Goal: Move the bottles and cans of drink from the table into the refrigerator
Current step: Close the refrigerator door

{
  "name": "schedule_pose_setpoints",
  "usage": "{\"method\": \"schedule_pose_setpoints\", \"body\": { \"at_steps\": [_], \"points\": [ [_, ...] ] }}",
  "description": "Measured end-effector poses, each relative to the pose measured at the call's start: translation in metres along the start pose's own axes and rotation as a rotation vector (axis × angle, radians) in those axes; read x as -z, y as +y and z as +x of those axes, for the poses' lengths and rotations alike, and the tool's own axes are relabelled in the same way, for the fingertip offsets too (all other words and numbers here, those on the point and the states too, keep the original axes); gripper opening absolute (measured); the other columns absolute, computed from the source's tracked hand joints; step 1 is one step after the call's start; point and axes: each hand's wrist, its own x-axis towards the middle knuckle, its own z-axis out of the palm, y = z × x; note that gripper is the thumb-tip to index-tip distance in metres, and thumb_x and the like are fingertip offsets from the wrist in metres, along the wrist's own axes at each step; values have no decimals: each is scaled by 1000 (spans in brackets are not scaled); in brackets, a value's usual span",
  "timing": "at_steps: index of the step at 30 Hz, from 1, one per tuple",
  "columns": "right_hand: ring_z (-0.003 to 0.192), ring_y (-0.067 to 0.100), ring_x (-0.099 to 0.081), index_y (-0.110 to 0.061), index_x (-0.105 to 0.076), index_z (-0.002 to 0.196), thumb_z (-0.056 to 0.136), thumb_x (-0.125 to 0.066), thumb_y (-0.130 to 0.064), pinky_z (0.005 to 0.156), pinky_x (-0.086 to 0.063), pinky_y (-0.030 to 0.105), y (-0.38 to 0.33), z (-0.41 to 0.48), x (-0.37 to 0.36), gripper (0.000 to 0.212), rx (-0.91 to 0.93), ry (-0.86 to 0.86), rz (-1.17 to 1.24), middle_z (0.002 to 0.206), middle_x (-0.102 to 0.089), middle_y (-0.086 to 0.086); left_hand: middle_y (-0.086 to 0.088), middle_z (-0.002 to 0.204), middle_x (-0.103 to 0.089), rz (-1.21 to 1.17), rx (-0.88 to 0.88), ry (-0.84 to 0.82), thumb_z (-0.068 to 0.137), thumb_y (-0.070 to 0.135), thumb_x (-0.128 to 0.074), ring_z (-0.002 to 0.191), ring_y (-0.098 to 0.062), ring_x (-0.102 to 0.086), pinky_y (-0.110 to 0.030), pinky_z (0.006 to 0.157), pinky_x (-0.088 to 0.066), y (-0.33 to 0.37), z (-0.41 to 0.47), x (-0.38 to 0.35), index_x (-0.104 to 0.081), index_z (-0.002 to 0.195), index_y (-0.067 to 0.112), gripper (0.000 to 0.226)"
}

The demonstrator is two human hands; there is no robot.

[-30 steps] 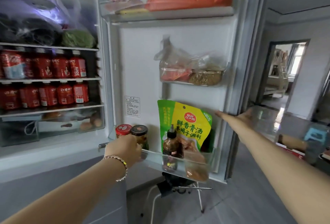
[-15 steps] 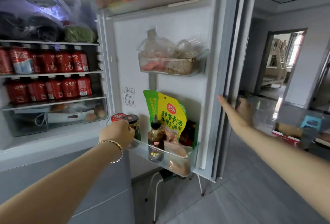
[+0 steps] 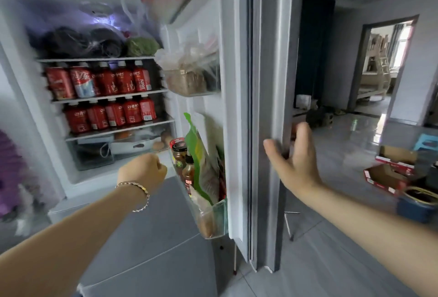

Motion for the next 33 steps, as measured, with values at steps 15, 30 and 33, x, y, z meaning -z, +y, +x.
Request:
{"method": "schedule_pose_setpoints", "body": {
  "at_steps": [15,30,33],
  "points": [
    [132,43,-25,-20,-70,97,79,-54,-34,115,-11,48,-175,-60,-276,27,720,-260,-245,144,-20,24,-3,83,-60,164,247,116,89,24,-41,79,-26,-57,-28,64,-39,-223,-8,61,-59,85,14,21],
    [126,44,-27,-17,-73,89,52,-74,-63,110,-1,55,-198,-17,-548,60,875,-473,-641,137,-24,28,1,74,-54,245,624,135,92,29,-43,69,-21,-51,-25,64,-39,-356,74,52,-47,72,17,24],
    [121,44,-30,-15,-75,96,47,-73,-66,109,-1,57,-197,-4,-588,71,872,-507,-734,132,-27,29,2,71,-52,240,648,151,92,28,-42,66,-20,-51,-25,63,-40,-362,92,51,-44,68,18,26]
  ]
}}
